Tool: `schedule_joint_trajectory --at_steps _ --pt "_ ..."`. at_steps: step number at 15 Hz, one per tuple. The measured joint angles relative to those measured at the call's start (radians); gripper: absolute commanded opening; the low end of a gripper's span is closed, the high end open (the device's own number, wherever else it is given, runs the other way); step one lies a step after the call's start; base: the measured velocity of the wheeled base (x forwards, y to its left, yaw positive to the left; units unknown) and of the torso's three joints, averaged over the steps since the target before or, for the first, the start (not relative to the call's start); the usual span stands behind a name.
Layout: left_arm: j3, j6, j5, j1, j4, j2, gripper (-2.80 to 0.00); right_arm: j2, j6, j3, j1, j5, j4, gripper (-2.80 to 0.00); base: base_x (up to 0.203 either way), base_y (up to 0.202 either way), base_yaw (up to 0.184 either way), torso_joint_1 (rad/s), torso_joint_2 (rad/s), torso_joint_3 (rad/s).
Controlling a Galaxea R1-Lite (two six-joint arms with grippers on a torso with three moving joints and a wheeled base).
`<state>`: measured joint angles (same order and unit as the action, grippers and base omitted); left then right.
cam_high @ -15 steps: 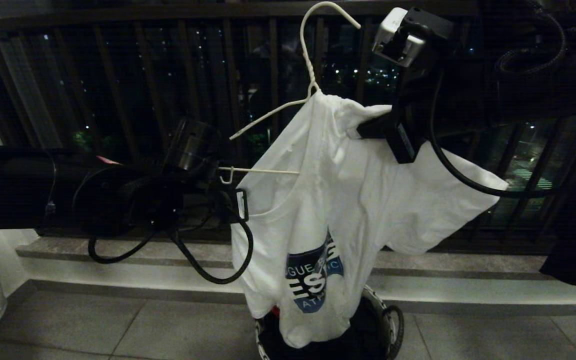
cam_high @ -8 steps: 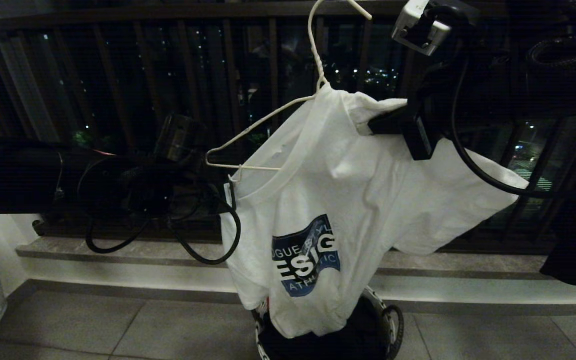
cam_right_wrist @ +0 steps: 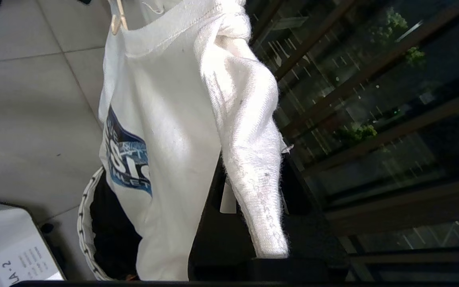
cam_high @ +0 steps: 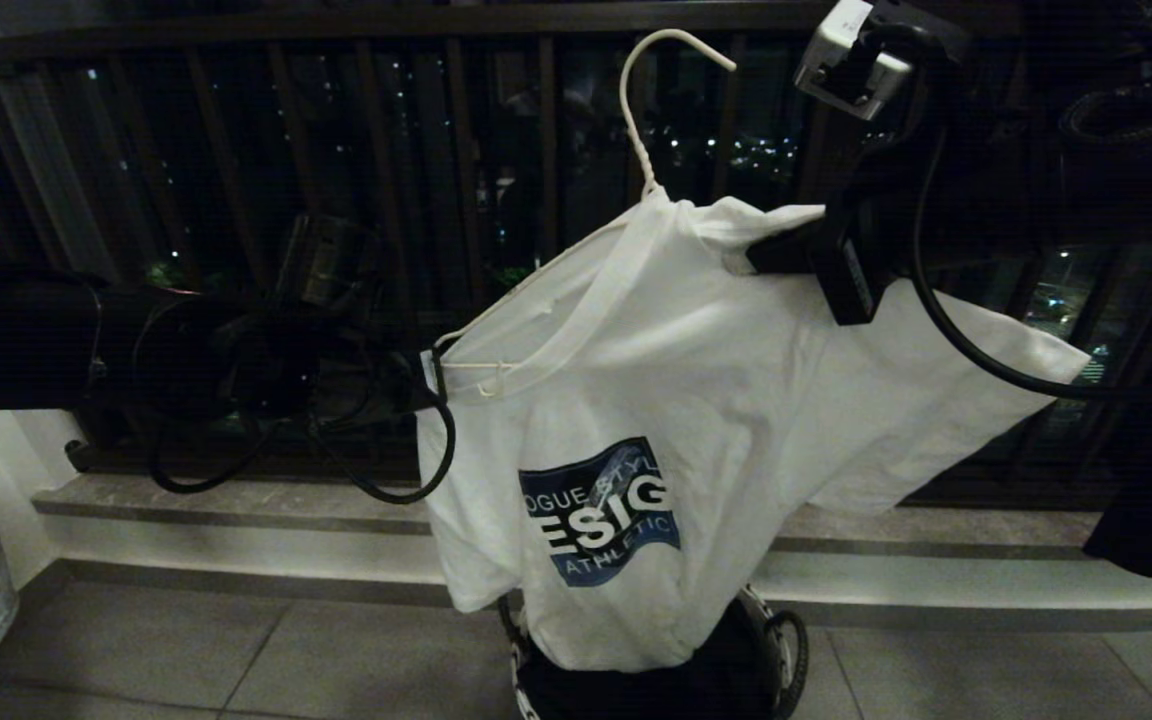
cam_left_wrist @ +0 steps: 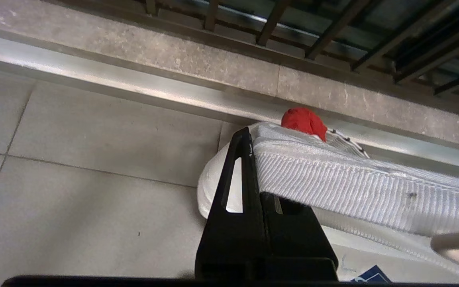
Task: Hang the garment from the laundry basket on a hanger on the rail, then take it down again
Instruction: Hang the clothes on the clothes rack
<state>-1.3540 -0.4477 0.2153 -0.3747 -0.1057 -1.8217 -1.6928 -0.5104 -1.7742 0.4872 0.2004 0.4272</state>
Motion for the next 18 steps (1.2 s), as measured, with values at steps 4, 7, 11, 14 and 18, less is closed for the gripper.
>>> schedule_joint_trajectory --at_steps 4,7,11,14,18 --pt "0.0 0.031 0.001 0.015 -0.001 0.016 -2.8 0.0 -0.004 0.04 -0.013 -0.003 -0.002 -2.8 0.0 0.0 0.0 0.0 0.0 0.0" --pt "0.016 0.082 0.001 0.021 -0.007 0.032 -2.8 -0.013 -0.004 0.047 -0.03 -0.001 -0.028 -2.8 0.0 0.0 0.0 0.0 0.0 0.0" --pt "0.052 0.145 0.001 0.022 -0.001 0.035 -2.8 -0.024 -0.001 0.043 -0.036 0.005 -0.052 -2.8 0.0 0.0 0.0 0.0 0.0 0.0" --pt "0.056 0.149 0.001 0.022 -0.004 0.026 -2.8 -0.027 0.0 0.023 -0.037 0.009 -0.052 -2.8 0.0 0.0 0.0 0.0 0.0 0.0" --pt "0.076 0.166 0.0 0.004 -0.005 0.015 -2.8 -0.03 0.014 0.008 -0.037 0.013 -0.053 -2.8 0.0 0.0 0.0 0.0 0.0 0.0"
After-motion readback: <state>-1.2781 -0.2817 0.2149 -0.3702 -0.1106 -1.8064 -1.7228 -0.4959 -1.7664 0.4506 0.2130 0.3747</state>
